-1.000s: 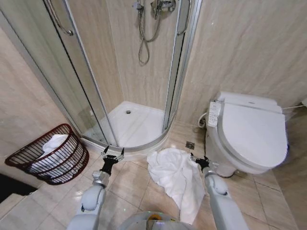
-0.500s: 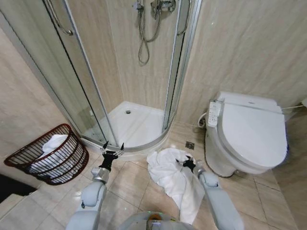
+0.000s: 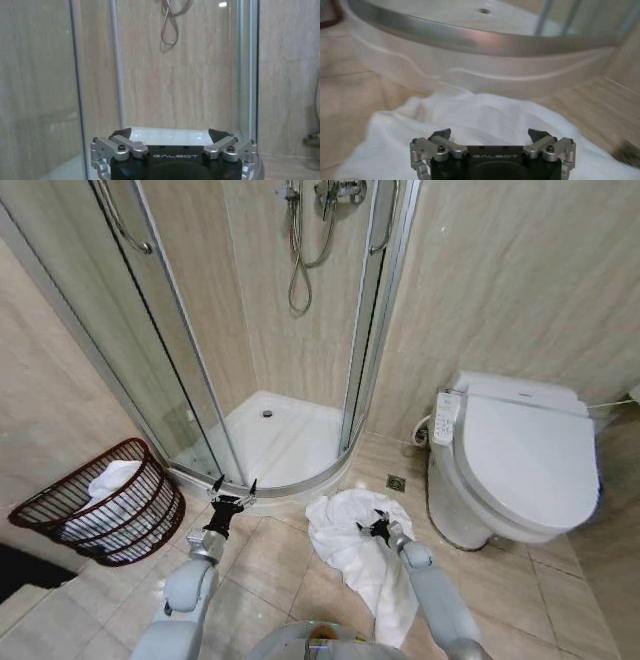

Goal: Discard the used towel into the hamper.

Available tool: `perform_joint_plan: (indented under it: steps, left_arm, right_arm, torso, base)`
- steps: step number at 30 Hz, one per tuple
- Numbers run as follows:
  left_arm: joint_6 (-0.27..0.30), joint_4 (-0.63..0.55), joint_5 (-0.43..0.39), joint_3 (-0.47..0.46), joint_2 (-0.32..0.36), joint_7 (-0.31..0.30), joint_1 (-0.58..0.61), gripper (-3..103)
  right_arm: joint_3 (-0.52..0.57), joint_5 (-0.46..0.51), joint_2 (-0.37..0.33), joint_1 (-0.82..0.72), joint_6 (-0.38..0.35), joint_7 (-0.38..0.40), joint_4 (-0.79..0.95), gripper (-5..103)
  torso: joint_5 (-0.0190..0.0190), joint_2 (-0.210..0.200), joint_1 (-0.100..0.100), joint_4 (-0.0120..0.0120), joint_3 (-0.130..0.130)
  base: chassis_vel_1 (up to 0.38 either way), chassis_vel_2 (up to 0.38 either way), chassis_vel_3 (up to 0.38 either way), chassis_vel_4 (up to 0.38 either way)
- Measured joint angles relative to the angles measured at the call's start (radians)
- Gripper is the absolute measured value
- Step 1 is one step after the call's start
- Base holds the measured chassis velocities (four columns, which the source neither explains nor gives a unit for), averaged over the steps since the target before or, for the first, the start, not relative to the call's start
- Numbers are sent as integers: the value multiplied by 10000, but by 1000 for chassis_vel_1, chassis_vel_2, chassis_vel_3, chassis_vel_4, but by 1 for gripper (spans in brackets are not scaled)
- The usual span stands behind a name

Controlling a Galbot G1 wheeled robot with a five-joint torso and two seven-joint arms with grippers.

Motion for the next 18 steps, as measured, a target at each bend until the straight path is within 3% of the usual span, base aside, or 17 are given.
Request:
perform_joint_plan:
  steps: [4,12,18]
  left_arm:
    - [67,-2,-27,9,74,1,-12,100]
    - [152,-46,-162,-7,202,2,-104,100]
    - [151,-39,-161,61,71,7,-56,100]
  right_arm:
    - [-198,-340,21,180,208,-386,-293,100]
    - [153,-532,188,650,337,-393,-1262,100]
    - [606,-691,264,992,994,-306,-2258,100]
  torso:
    - [1,0,0,0,0]
    - [0,0,0,0,0]
    - [2,0,0,0,1]
  base:
    - [0,0,0,0]
    - [0,0,0,0]
    - [0,0,0,0]
